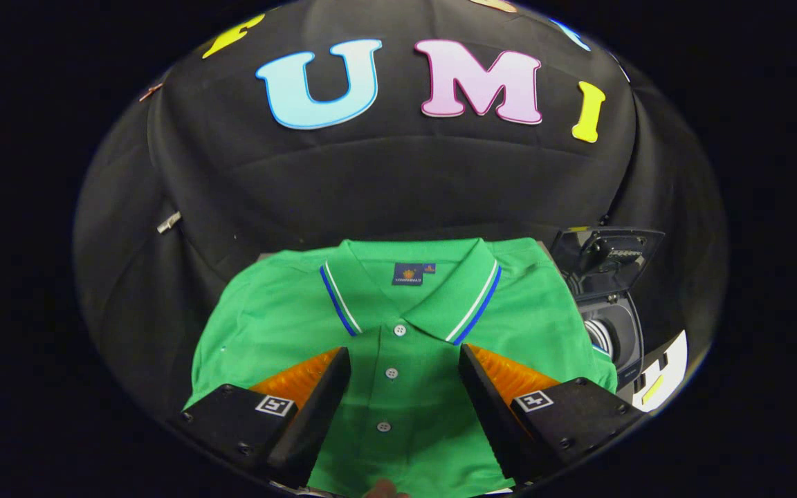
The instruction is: Put the clothes into the washing machine and then close the washing machine lid.
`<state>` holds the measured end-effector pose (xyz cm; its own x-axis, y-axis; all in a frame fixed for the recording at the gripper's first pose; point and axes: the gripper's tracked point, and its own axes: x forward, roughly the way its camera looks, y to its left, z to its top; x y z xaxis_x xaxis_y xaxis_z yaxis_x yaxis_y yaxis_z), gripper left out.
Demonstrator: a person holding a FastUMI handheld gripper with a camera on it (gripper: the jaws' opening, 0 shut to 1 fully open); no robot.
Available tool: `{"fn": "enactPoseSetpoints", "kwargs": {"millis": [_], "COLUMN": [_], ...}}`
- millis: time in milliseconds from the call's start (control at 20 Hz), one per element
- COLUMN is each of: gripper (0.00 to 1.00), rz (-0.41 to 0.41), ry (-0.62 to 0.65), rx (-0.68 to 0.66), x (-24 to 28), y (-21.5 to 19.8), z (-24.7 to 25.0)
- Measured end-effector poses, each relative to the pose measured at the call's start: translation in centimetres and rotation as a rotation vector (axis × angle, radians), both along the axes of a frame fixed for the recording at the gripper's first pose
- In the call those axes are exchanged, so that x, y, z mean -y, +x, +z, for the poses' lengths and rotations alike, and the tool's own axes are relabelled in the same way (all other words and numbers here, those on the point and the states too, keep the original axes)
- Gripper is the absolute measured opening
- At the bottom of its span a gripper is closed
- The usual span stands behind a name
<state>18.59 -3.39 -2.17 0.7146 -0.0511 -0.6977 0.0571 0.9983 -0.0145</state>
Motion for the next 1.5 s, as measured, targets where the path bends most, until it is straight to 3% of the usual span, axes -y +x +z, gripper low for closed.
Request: {"fn": "enactPoseSetpoints", "kwargs": {"millis": [350, 850, 950, 1500], "gripper": [1.00, 0.96, 0.82, 0.82], "rz": [-0.030, -0.037, -0.043, -0.045], "ry": [-0.037, -0.043, -0.033, -0.027], "rx": [-0.141, -0.157, -0.154, -0.134], "x": [0.43, 0.81, 0.72, 0.81], "y": [-0.34, -0.38, -0.57, -0.46], "z": [-1.20, -1.10, -1.02, -1.03]}}
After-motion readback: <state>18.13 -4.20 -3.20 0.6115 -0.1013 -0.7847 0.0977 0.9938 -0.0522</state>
